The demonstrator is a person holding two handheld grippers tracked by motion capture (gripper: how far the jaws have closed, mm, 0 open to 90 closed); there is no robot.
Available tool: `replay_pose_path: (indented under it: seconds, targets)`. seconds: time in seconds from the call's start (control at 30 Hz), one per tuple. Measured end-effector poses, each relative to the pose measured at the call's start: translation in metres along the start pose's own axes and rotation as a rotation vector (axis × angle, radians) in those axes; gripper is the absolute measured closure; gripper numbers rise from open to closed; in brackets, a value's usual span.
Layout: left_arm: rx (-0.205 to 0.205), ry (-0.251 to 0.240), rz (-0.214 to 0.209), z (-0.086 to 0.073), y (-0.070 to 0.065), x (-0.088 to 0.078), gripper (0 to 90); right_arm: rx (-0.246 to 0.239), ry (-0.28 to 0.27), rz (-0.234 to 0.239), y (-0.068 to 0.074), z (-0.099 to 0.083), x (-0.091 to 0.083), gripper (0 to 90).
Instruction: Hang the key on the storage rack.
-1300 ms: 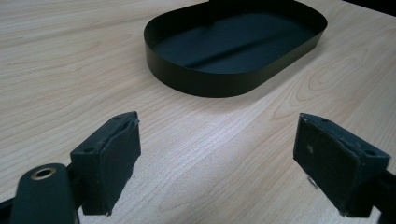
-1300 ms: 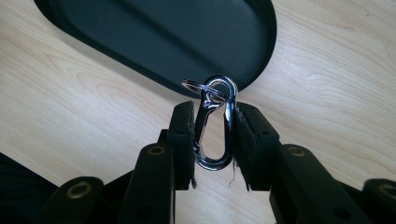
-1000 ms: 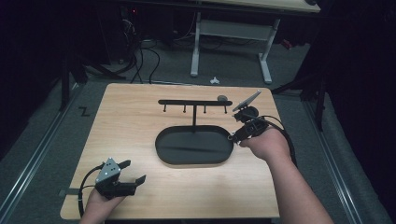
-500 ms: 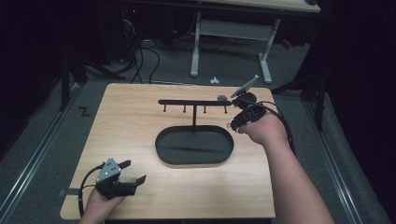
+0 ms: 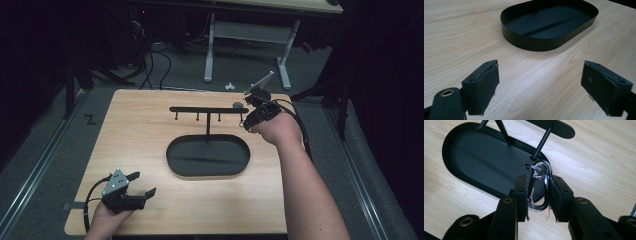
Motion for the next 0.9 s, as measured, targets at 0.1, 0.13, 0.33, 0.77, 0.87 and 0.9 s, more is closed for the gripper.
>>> replay_pose_path:
  seconds: [0.1, 0.13, 0.33, 0.77, 0.87, 0.9]
  targets:
    - [0.001, 0.005, -0.002, 0.000, 0.000, 0.000, 15.3, 0.004, 0.000, -0.008, -0.001, 0.003, -0.001, 69.4]
    - [0.002, 0.006, -0.002, -0.001, -0.001, 0.000, 15.3, 0.007, -0.005, -0.004, -0.001, 0.004, -0.002, 69.4]
    - [0.000, 0.002, -0.002, -0.001, 0.000, -0.001, 15.3, 0.014, -0.002, -0.010, -0.003, 0.009, -0.002, 69.4]
    - [-0.002, 0.012, -0.006, -0.002, -0.001, 0.001, 15.3, 0.040, -0.012, -0.001, -0.012, 0.016, 0.007, 69.4]
    - [0.000, 0.014, -0.007, -0.002, -0.002, 0.001, 15.3, 0.042, -0.011, 0.008, -0.012, 0.018, 0.009, 69.3]
    - [0.001, 0.018, -0.009, -0.002, -0.002, 0.002, 15.3, 0.042, -0.007, 0.009, -0.013, 0.018, 0.009, 69.3]
Point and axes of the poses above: each handheld gripper's, and its own axes: x roughly forward along the jaws, z roughly out of its top, y roughly to its left, the point moved 7 cm from there along x, roughly forward along the jaws, and after that the axes turned 9 degrees about -z, right-handed, at the moved point
